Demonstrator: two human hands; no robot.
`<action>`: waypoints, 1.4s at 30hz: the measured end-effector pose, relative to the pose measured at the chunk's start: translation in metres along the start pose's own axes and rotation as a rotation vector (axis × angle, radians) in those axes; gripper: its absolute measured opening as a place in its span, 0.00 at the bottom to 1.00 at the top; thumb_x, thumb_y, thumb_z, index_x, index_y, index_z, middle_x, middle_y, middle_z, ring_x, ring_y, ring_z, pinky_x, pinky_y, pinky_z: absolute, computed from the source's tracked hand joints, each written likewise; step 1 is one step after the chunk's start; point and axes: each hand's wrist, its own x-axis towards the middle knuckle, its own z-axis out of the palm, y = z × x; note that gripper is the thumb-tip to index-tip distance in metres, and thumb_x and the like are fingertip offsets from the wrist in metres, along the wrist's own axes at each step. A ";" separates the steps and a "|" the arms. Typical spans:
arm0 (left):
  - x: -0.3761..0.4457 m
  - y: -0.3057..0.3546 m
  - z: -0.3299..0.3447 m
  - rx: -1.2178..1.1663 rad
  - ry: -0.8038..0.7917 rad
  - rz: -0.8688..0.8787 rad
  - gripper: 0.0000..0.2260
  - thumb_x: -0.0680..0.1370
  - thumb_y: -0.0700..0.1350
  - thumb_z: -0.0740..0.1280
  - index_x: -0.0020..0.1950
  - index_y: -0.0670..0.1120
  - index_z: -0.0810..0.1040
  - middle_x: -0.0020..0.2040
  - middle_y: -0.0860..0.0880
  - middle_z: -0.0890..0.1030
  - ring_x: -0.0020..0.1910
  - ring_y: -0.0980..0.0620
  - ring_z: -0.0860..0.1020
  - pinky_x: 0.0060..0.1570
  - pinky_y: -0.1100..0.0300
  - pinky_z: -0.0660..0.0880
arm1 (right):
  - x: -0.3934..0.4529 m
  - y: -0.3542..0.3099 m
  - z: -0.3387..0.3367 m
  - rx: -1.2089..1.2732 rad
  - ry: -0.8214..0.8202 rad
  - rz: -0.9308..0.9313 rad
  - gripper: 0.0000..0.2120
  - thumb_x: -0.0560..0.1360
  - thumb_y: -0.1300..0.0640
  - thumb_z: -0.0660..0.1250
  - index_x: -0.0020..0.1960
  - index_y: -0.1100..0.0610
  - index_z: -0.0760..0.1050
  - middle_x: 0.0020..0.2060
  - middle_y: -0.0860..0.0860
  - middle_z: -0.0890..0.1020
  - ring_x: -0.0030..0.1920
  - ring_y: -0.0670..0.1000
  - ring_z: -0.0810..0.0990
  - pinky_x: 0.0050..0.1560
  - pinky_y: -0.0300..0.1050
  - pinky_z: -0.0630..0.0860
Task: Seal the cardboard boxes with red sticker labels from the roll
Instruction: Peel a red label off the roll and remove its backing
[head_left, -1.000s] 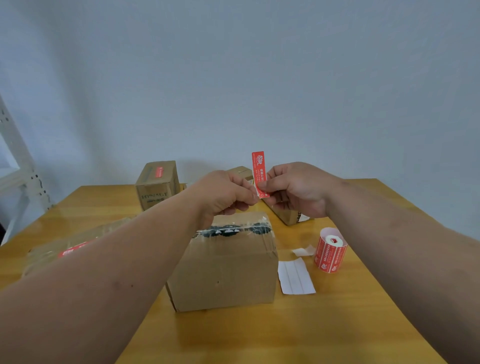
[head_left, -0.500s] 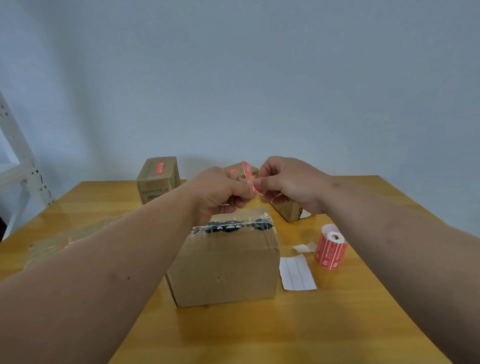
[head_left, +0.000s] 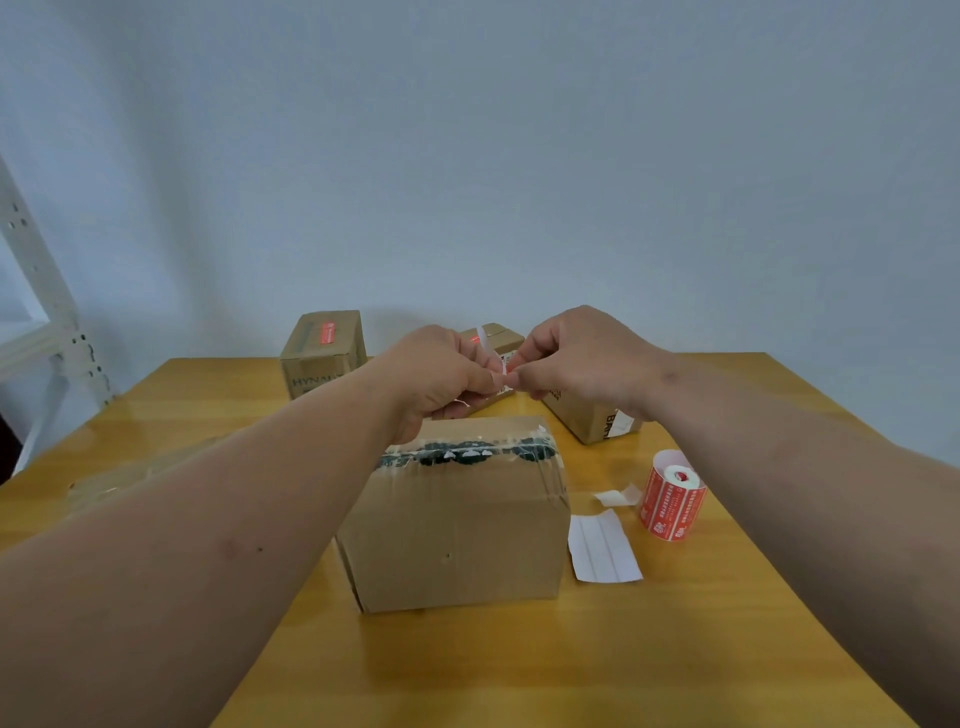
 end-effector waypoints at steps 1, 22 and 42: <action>-0.001 0.000 0.000 0.006 -0.003 0.007 0.04 0.75 0.33 0.70 0.42 0.41 0.79 0.34 0.47 0.78 0.31 0.55 0.75 0.32 0.64 0.72 | 0.000 0.000 0.000 -0.026 0.010 -0.008 0.04 0.72 0.55 0.73 0.45 0.56 0.84 0.37 0.46 0.84 0.33 0.39 0.79 0.36 0.31 0.71; 0.005 0.004 0.003 0.121 0.052 -0.070 0.06 0.73 0.37 0.62 0.37 0.43 0.70 0.38 0.44 0.73 0.31 0.51 0.68 0.35 0.58 0.66 | -0.004 0.027 -0.019 -0.086 0.115 0.166 0.08 0.78 0.58 0.59 0.45 0.62 0.73 0.41 0.57 0.80 0.43 0.55 0.81 0.37 0.43 0.68; 0.024 0.024 0.083 0.467 -0.138 0.125 0.08 0.75 0.41 0.70 0.37 0.49 0.77 0.44 0.52 0.80 0.46 0.53 0.77 0.48 0.57 0.74 | -0.017 0.065 -0.050 0.019 0.273 0.381 0.10 0.79 0.63 0.56 0.50 0.66 0.74 0.53 0.62 0.78 0.50 0.59 0.80 0.51 0.52 0.73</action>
